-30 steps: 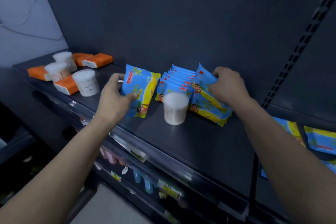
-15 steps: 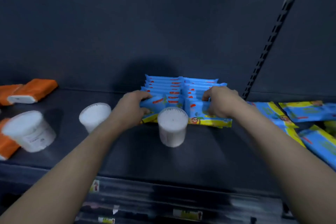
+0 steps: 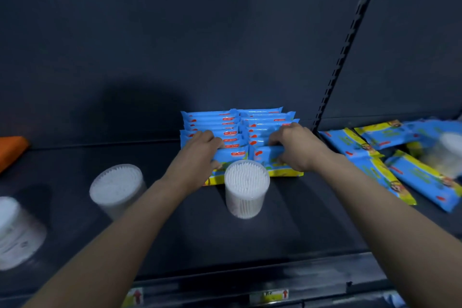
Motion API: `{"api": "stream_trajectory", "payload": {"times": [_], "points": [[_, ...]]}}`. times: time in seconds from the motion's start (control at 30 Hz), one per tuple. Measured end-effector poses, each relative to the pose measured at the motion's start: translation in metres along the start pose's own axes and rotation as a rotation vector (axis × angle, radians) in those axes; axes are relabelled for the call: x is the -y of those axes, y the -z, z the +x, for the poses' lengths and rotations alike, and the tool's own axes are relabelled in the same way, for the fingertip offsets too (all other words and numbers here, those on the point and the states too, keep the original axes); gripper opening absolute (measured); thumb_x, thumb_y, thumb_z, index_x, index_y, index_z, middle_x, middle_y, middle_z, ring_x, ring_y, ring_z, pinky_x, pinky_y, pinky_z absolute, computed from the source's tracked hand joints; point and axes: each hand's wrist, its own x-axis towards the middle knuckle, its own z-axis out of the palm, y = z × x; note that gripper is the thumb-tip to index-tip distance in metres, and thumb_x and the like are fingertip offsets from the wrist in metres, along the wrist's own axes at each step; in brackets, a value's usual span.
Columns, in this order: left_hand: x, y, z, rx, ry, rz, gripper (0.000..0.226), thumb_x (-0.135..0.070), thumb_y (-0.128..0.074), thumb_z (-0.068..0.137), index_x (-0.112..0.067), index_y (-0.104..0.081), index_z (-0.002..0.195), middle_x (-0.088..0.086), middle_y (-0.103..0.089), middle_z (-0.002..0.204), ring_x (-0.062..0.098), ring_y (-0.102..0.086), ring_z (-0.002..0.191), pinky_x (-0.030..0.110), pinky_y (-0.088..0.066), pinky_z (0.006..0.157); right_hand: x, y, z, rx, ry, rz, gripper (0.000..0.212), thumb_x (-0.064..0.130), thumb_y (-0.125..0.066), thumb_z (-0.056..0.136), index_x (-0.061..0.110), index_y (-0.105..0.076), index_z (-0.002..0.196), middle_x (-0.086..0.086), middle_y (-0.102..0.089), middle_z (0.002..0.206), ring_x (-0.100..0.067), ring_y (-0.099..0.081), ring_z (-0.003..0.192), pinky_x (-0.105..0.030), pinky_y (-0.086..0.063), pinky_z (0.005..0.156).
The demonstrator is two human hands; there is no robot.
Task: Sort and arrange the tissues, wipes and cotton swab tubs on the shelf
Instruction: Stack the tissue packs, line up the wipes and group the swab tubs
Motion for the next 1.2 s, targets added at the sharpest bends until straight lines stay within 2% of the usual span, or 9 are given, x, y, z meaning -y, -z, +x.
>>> {"api": "stream_trajectory", "payload": {"times": [0.1,0.23,0.37,0.5,0.67,0.77,0.93,1.07,1.2], "points": [[0.004,0.0,-0.002,0.01,-0.001,0.043,0.038,-0.016,-0.07,0.077,-0.013,-0.056,0.112,0.004,-0.05,0.107,0.021,-0.041,0.107,0.029,-0.033,0.095,0.003,0.0,0.002,0.003,0.022,-0.011,0.03,0.01,-0.057,0.081,0.02,-0.058,0.11,-0.006,-0.059,0.114,-0.027,-0.047,0.112,-0.033,-0.044,0.085],[0.003,0.0,-0.004,0.003,0.004,0.061,0.041,-0.015,-0.068,0.078,-0.015,-0.051,0.115,0.002,-0.047,0.11,0.02,-0.04,0.108,0.028,-0.032,0.096,0.004,-0.001,0.002,-0.011,0.023,-0.037,0.029,0.006,-0.052,0.083,0.012,-0.05,0.111,-0.009,-0.054,0.114,-0.027,-0.045,0.111,-0.03,-0.037,0.074],[-0.002,-0.003,-0.007,-0.04,0.007,0.128,0.042,-0.018,-0.068,0.079,-0.013,-0.05,0.117,0.003,-0.048,0.114,0.021,-0.039,0.111,0.03,-0.032,0.097,0.003,-0.001,0.002,-0.014,0.051,-0.028,0.028,0.005,-0.053,0.083,0.01,-0.05,0.11,-0.011,-0.055,0.114,-0.028,-0.047,0.109,-0.033,-0.04,0.077],[-0.005,-0.006,-0.013,-0.098,0.009,0.208,0.043,-0.019,-0.071,0.076,-0.01,-0.054,0.114,0.008,-0.052,0.11,0.028,-0.046,0.107,0.036,-0.036,0.09,0.0,0.004,0.002,-0.038,0.076,0.034,0.031,0.003,-0.05,0.082,0.013,-0.055,0.111,-0.009,-0.058,0.115,-0.029,-0.053,0.106,-0.033,-0.045,0.078],[-0.008,0.002,-0.024,-0.127,0.093,0.154,0.049,-0.011,-0.067,0.077,-0.009,-0.051,0.124,0.009,-0.051,0.118,0.027,-0.044,0.112,0.036,-0.034,0.096,0.006,0.011,0.001,-0.087,0.128,0.126,0.031,0.011,-0.054,0.086,0.015,-0.058,0.117,-0.007,-0.061,0.116,-0.028,-0.056,0.106,-0.034,-0.048,0.082],[-0.007,0.011,-0.035,-0.195,0.134,0.149,0.042,-0.007,-0.067,0.077,-0.007,-0.057,0.118,0.012,-0.055,0.114,0.032,-0.049,0.106,0.039,-0.037,0.091,0.019,0.013,0.003,-0.142,0.208,0.172,0.024,0.017,-0.054,0.088,0.015,-0.06,0.111,-0.008,-0.062,0.111,-0.03,-0.057,0.104,-0.038,-0.049,0.085],[0.001,0.036,-0.07,-0.356,0.196,0.118,0.024,-0.008,-0.062,0.083,-0.007,-0.062,0.107,0.011,-0.059,0.105,0.029,-0.054,0.099,0.041,-0.043,0.086,0.059,0.02,0.011,-0.208,0.337,0.234,0.03,0.023,-0.054,0.089,0.017,-0.059,0.118,-0.007,-0.061,0.119,-0.029,-0.056,0.109,-0.037,-0.046,0.091],[0.022,0.062,-0.105,-0.467,0.297,0.123,0.021,-0.011,-0.059,0.085,-0.008,-0.062,0.105,0.009,-0.06,0.103,0.028,-0.055,0.1,0.042,-0.043,0.088,0.101,0.026,0.016,-0.228,0.463,0.226,0.033,0.026,-0.053,0.092,0.016,-0.057,0.123,-0.008,-0.059,0.123,-0.028,-0.053,0.115,-0.035,-0.041,0.094],[0.053,0.088,-0.149,-0.594,0.43,0.124,0.023,-0.016,-0.055,0.08,-0.009,-0.064,0.099,0.008,-0.063,0.097,0.029,-0.059,0.095,0.039,-0.046,0.087,0.16,0.033,0.026,-0.24,0.583,0.213,0.035,0.03,-0.056,0.091,0.016,-0.057,0.123,-0.008,-0.06,0.12,-0.027,-0.055,0.112,-0.035,-0.044,0.093]]}}
